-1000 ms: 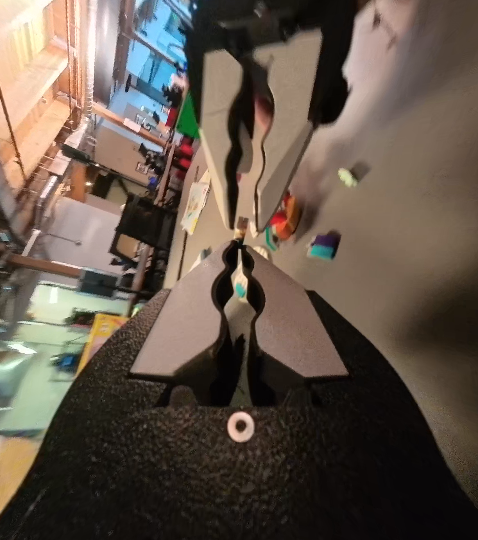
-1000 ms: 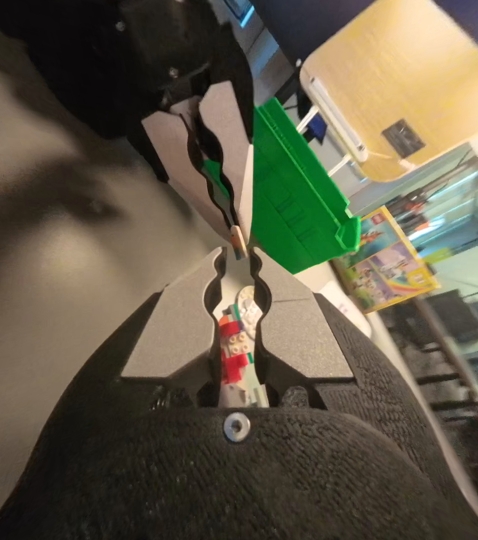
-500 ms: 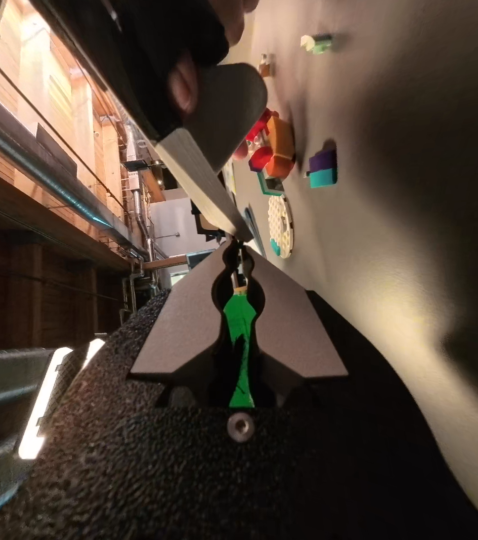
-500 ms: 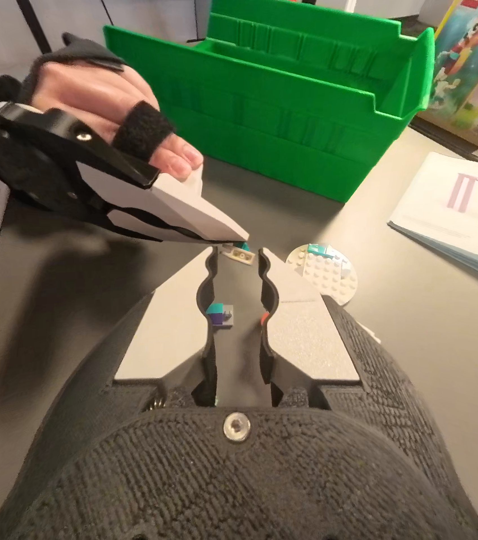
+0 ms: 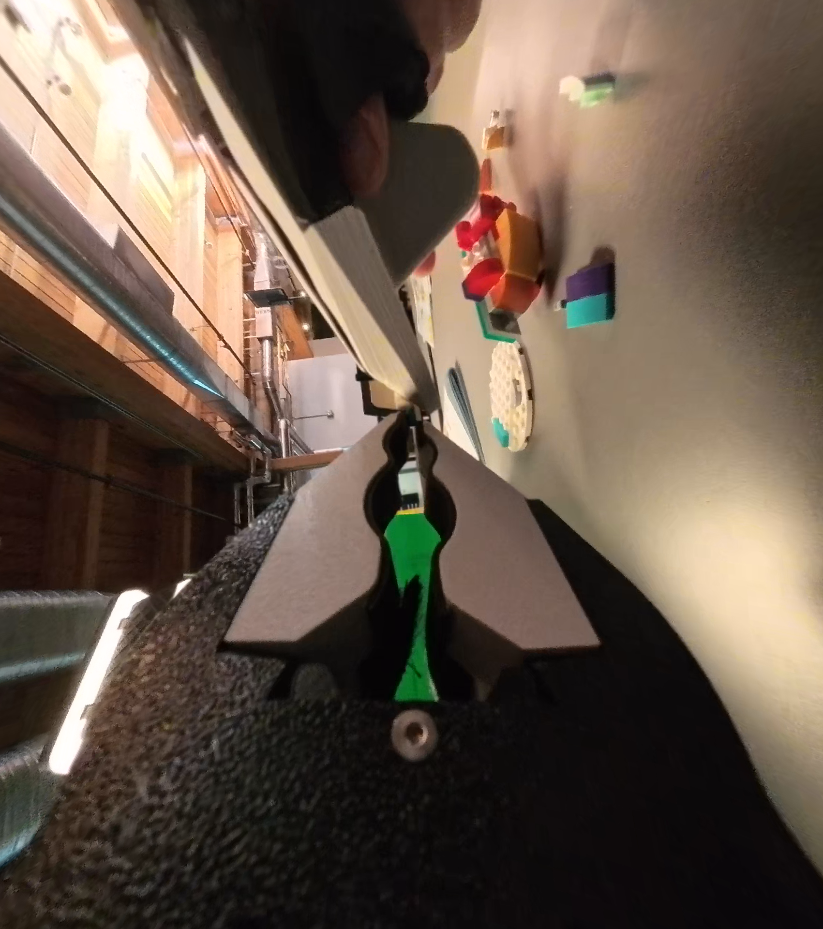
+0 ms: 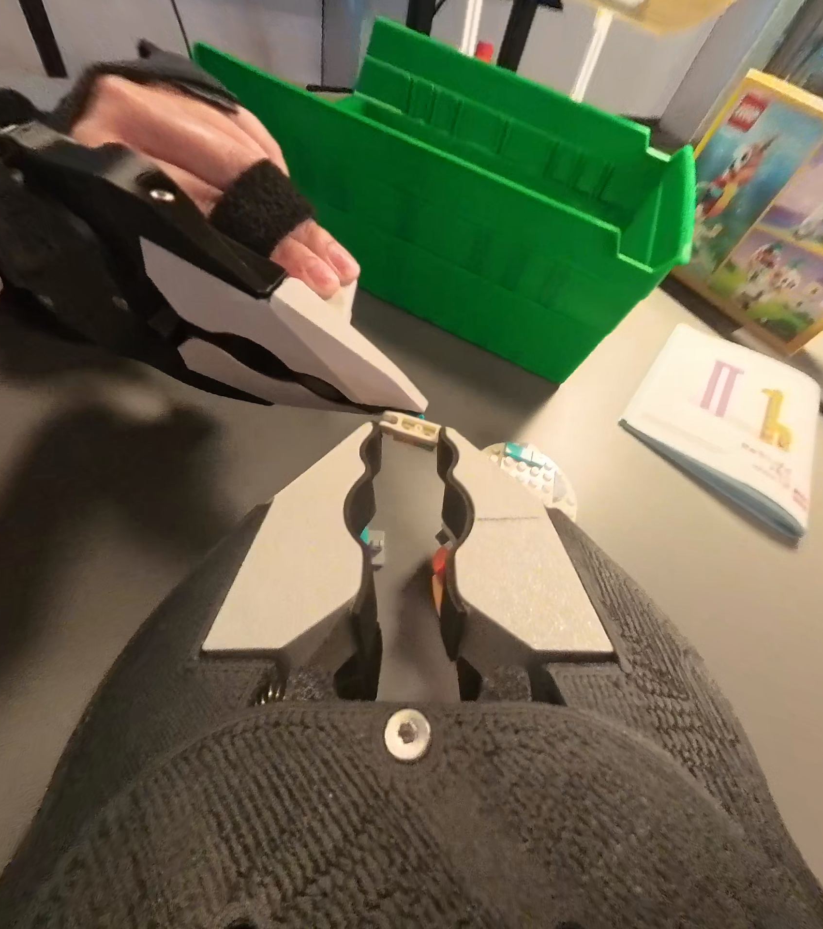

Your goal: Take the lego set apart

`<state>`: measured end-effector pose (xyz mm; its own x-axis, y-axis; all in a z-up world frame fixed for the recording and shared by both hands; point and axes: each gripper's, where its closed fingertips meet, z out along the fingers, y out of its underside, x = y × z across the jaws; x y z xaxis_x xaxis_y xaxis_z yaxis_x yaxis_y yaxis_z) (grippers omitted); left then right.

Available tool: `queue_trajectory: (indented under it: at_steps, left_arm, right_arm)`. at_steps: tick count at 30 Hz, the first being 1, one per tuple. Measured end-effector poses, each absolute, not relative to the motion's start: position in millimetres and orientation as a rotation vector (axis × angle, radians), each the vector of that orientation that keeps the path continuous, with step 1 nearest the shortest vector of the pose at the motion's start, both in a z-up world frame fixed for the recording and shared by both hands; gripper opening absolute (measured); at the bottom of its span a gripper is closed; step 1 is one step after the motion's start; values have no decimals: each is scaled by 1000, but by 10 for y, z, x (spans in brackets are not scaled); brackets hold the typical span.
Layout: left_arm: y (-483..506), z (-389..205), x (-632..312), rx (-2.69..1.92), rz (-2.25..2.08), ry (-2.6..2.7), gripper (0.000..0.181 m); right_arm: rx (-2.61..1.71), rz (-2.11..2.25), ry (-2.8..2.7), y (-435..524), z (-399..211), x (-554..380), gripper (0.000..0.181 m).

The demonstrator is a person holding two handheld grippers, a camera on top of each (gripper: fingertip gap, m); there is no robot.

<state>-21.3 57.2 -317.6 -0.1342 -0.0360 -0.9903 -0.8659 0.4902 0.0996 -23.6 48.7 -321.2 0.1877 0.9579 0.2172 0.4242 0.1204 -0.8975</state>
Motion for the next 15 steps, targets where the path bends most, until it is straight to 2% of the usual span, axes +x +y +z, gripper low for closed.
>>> queue_trajectory:
  at_steps: [1,4,8,15]
  left_arm:
    - [567,-3174,-220,-792,880,1551,1]
    - [613,-3574,-390,-783,945,1729,0]
    - [667,-3370,-430,-901,861,1590,0]
    - [668,-3368,-370,-1165,521,1457,2]
  right_arm:
    - [-1429,659,-1393,481,-3175,-238,20]
    - [-1288,665,-1264,519,-2810,-157,20]
    - [-1269,608,-1248,699,-2841,4,21]
    - [-1170,505,-1430,601,-3061,-47,22]
